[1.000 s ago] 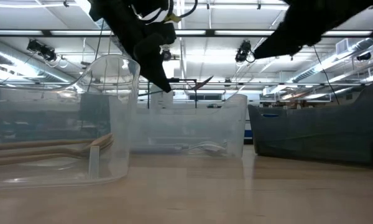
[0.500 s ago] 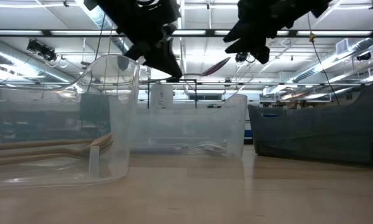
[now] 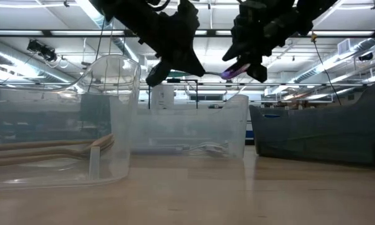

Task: Sort silverware by color (type)
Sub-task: Put the violet spoon into the black bin

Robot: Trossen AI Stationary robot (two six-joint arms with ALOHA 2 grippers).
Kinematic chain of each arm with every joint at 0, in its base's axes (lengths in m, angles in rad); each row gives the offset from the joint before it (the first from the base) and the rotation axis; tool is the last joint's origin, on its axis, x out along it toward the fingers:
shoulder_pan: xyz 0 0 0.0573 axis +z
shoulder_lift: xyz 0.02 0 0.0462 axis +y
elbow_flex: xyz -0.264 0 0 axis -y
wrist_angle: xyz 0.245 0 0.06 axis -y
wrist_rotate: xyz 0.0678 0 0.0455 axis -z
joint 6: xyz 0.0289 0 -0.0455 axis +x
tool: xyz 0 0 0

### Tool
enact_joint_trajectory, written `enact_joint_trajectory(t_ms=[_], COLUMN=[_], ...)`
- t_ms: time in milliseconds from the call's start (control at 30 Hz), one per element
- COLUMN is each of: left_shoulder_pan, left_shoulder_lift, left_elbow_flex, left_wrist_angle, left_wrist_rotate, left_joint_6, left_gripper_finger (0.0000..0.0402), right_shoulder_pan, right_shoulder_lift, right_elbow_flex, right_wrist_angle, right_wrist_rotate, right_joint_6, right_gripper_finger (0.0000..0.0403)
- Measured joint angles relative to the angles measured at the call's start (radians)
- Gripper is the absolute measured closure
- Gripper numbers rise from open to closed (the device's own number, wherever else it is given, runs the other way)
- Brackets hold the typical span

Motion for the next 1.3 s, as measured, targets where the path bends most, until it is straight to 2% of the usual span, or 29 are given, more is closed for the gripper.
enact_joint_trajectory(t_ms=[300,467,567,700,1067,1300], left_shoulder_pan=[-0.002,-0.001,0.0,0.0,-0.001,-0.001], left_shoulder_lift=[0.069,0.103,0.104,0.103,0.103,0.102], left_elbow_flex=[-0.001,-0.001,-0.001,-0.001,-0.001,-0.001], left_wrist_angle=[0.125,0.263,0.288,0.294,0.295,0.295], left_wrist_rotate=[0.0,0.0,0.0,-0.001,0.032,0.033], left_joint_6=[0.198,0.312,0.321,0.338,0.365,0.36], left_gripper_finger=[0.0384,0.0384,0.0384,0.0384,0.0385,0.0371], right_shoulder_pan=[-0.004,-0.004,-0.003,-0.003,-0.003,-0.003], right_shoulder_lift=[0.043,0.06,0.068,0.069,0.068,0.068], right_elbow_flex=[0.0,0.0,0.0,0.0,0.0,0.0], right_wrist_angle=[0.013,0.01,0.002,0.001,0.009,0.015], right_wrist_rotate=[-0.018,-0.02,-0.002,0.0,-0.01,-0.017], right_joint_6=[-0.031,-0.049,-0.056,-0.075,-0.104,-0.094], right_gripper_finger=[0.0237,0.0243,0.0252,0.0278,0.0388,0.0396])
